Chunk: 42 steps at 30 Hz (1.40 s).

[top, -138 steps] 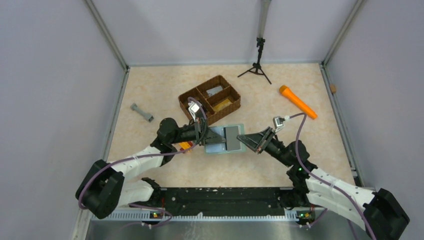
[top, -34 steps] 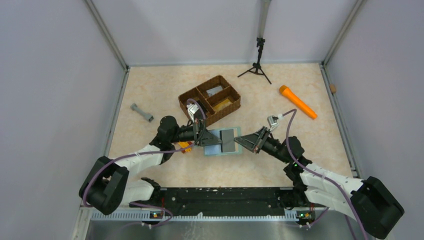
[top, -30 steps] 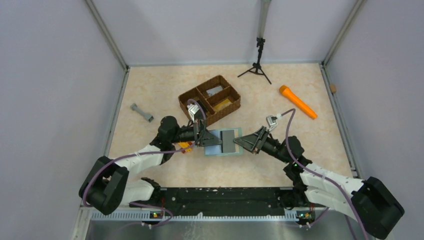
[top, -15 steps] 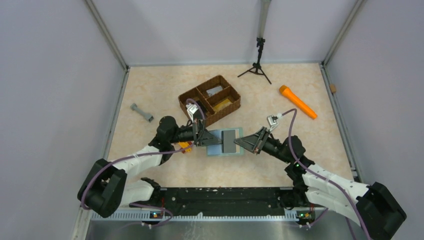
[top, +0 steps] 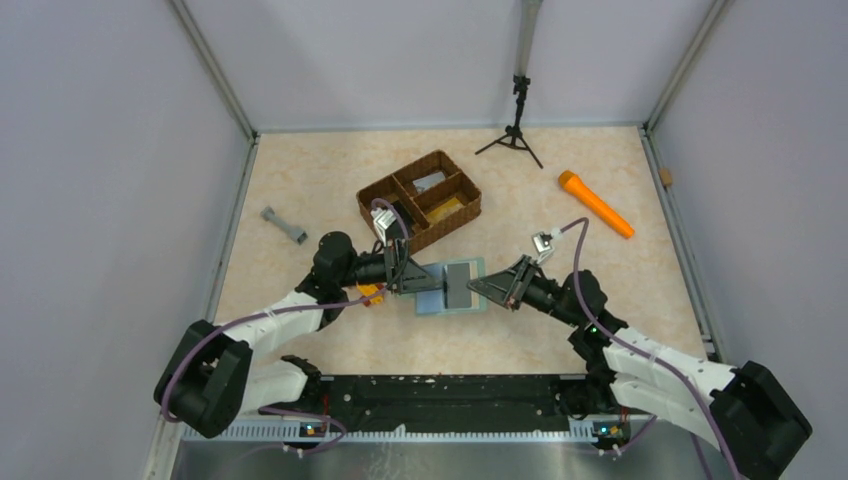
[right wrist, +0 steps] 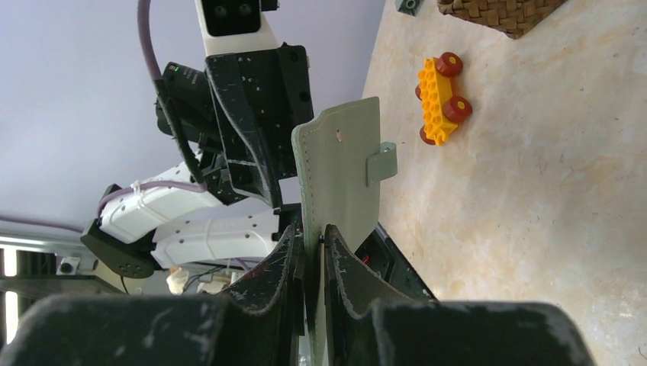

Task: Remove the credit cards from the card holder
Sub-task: Remove the credit card from the card holder.

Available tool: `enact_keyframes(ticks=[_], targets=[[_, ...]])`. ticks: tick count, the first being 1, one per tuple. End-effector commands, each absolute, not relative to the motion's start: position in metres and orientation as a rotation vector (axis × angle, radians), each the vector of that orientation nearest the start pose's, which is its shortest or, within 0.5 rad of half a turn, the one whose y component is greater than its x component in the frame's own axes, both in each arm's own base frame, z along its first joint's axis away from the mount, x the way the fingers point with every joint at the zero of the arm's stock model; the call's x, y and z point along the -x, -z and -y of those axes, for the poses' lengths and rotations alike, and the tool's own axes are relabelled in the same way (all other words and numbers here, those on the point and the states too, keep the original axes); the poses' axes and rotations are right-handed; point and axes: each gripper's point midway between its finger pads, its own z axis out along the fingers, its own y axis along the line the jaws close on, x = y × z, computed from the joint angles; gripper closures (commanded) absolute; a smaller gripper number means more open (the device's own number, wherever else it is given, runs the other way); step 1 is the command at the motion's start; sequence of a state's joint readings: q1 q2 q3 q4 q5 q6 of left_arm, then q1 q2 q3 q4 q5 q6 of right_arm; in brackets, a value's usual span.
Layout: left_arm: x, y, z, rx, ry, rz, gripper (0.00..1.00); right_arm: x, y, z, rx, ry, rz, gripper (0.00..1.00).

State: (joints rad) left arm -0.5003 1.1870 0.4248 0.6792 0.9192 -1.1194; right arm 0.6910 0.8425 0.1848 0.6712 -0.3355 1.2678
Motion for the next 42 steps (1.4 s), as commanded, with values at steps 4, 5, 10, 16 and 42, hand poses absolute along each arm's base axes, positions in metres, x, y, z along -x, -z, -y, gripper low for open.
enact_keyframes(ticks=[4, 5, 10, 16, 42], targets=[[-0.181, -0.221, 0.287, -0.297, 1.900, -1.937, 0.67, -0.173, -0.234, -0.275, -0.150, -1.827, -1.740, 0.91], [-0.181, -0.220, 0.288, -0.295, 1.905, -1.940, 0.67, -0.172, -0.234, -0.275, -0.147, -1.837, -1.738, 0.91], [-0.182, -0.218, 0.291, -0.294, 1.923, -1.942, 0.67, -0.171, -0.233, -0.277, -0.151, -1.867, -1.737, 0.91], [-0.180, -0.227, 0.291, -0.293, 1.972, -1.892, 0.85, -0.174, -0.222, -0.277, -0.157, -1.825, -1.773, 0.91], [-0.185, -0.214, 0.292, -0.250, 1.955, -1.927, 1.00, -0.170, -0.215, -0.276, -0.094, -1.772, -1.810, 0.78]])
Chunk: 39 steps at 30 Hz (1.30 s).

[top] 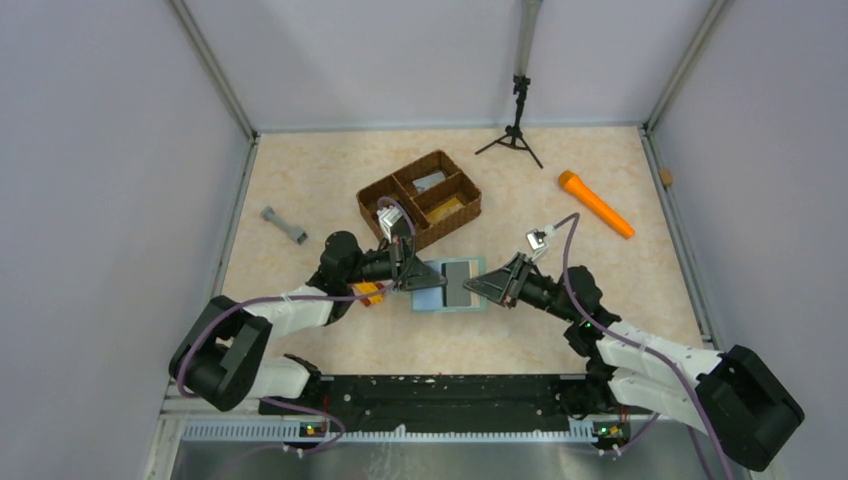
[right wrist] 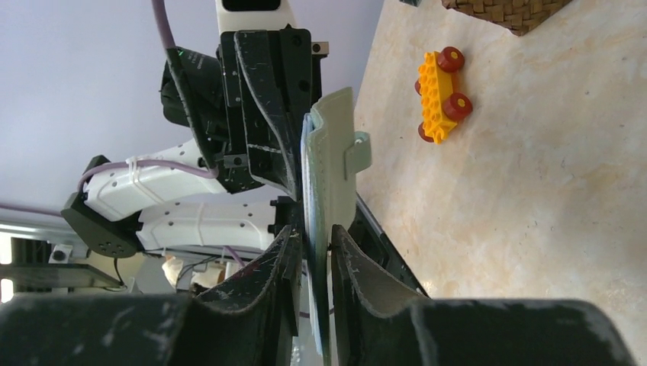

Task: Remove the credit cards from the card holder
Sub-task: Remove the credit card from the card holder.

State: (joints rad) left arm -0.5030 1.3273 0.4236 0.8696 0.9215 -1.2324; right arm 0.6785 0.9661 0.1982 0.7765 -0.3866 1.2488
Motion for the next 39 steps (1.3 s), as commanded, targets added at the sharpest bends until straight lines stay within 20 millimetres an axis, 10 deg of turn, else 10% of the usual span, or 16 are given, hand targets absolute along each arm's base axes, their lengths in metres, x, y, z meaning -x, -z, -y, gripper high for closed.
enact_keyframes(ticks=[1, 11, 16, 39], targets=[[-0.185, -0.214, 0.291, -0.248, 1.954, -1.930, 1.00, -0.170, -0.216, -0.274, -0.098, -1.768, -1.802, 0.78], [-0.181, -0.208, 0.284, -0.235, 1.928, -1.956, 1.00, -0.171, -0.220, -0.263, -0.120, -1.752, -1.776, 0.78], [-0.180, -0.208, 0.283, -0.238, 1.917, -1.959, 1.00, -0.171, -0.214, -0.262, -0.146, -1.757, -1.797, 1.00], [-0.183, -0.186, 0.272, -0.193, 1.862, -2.011, 1.00, -0.181, -0.190, -0.245, -0.246, -1.727, -1.817, 1.00]])
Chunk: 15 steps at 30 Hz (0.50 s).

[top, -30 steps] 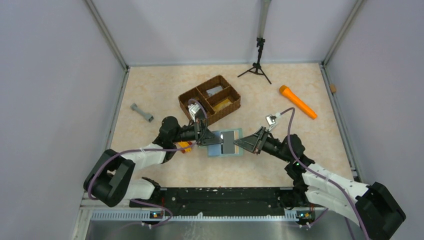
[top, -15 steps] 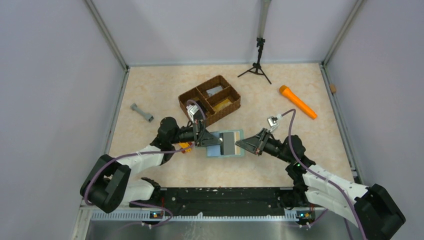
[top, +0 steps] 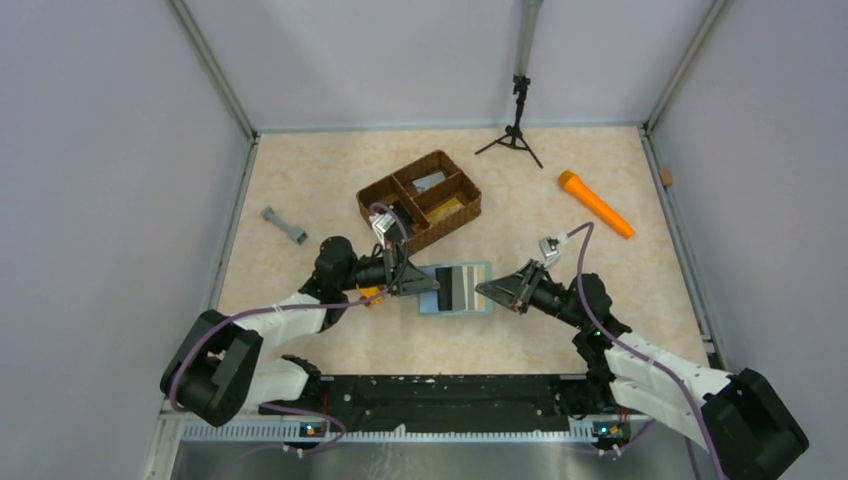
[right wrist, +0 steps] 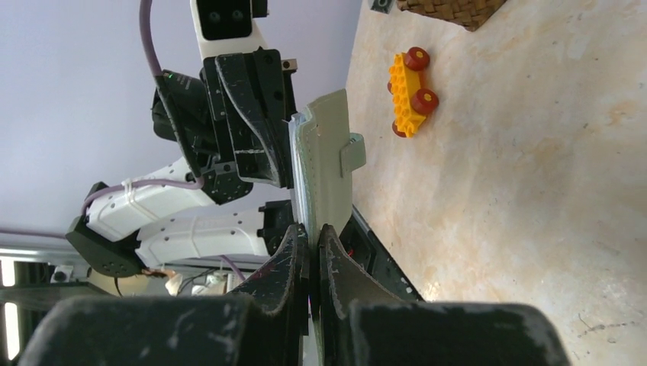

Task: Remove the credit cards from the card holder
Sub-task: Remove the credit card from the card holder.

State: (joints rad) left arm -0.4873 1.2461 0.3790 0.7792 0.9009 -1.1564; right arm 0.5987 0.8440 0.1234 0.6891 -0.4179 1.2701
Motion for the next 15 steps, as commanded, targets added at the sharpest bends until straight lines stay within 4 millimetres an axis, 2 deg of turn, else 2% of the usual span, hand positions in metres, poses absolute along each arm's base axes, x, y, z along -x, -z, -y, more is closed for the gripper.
enact_keyframes(ticks=[1, 8, 15], targets=[[-0.183, -0.187, 0.272, -0.193, 1.862, -2.008, 1.00, -0.181, -0.191, -0.245, -0.243, -1.732, -1.813, 1.00], [-0.184, -0.188, 0.267, -0.186, 1.851, -2.009, 1.00, -0.183, -0.194, -0.244, -0.246, -1.735, -1.800, 1.00], [-0.201, -0.189, 0.245, -0.107, 1.804, -1.987, 1.00, -0.193, -0.182, -0.237, -0.265, -1.648, -1.832, 1.00]])
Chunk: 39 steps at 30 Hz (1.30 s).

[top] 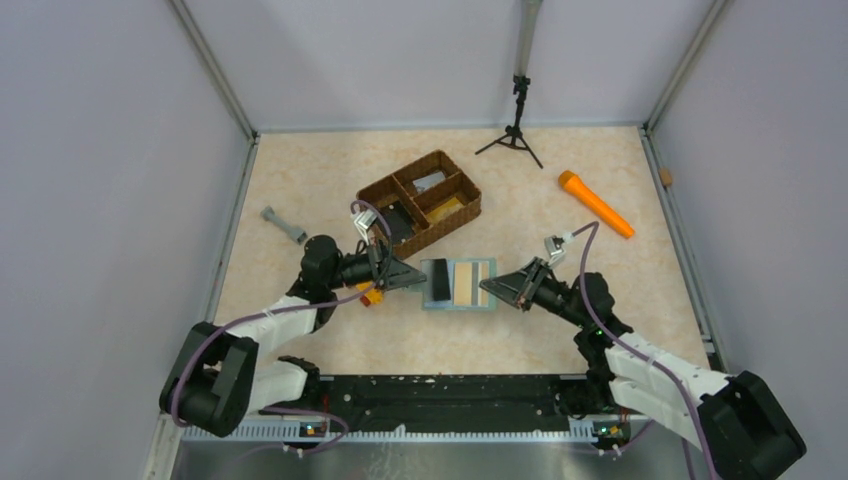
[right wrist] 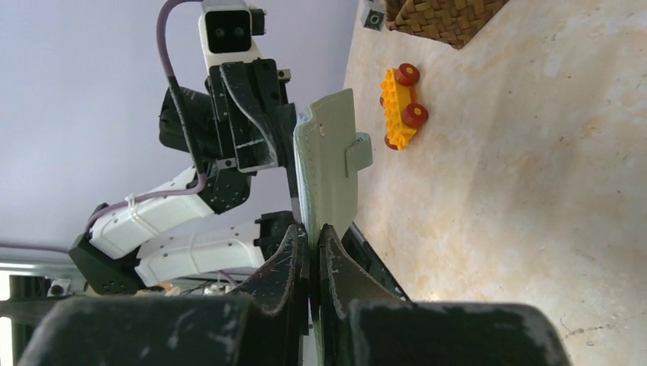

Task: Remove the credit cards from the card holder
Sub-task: Remove the credit card from the card holder, then place the credit card in the storage box.

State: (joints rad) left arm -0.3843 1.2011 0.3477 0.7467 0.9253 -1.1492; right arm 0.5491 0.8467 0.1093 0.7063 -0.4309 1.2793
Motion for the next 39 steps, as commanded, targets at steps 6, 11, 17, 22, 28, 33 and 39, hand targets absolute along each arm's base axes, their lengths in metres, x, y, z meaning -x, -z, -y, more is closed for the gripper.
enact_keyframes(ticks=[6, 11, 17, 22, 28, 33, 39], targets=[[-0.214, -0.186, 0.233, -0.067, 1.736, -2.020, 1.00, -0.205, -0.169, -0.224, -0.268, -1.512, -1.871, 1.00], [-0.235, -0.194, 0.218, -0.007, 1.666, -2.013, 1.00, -0.217, -0.160, -0.208, -0.266, -1.323, -1.932, 1.00], [-0.287, -0.199, 0.189, 0.175, 1.428, -2.037, 1.00, -0.227, -0.155, -0.187, -0.213, -1.073, -1.995, 1.00], [-0.333, -0.201, 0.176, 0.245, 1.240, -2.096, 1.00, -0.230, -0.149, -0.181, -0.169, -0.989, -2.012, 1.00], [-0.378, -0.187, 0.171, 0.316, 1.141, -2.181, 1.00, -0.232, -0.158, -0.183, -0.105, -0.987, -1.967, 1.00], [-0.399, -0.157, 0.164, 0.373, 1.044, -2.255, 1.00, -0.235, -0.164, -0.170, -0.103, -0.913, -1.905, 1.00], [-0.417, -0.135, 0.164, 0.388, 1.013, -2.293, 1.00, -0.239, -0.164, -0.159, -0.128, -0.844, -1.873, 1.00]])
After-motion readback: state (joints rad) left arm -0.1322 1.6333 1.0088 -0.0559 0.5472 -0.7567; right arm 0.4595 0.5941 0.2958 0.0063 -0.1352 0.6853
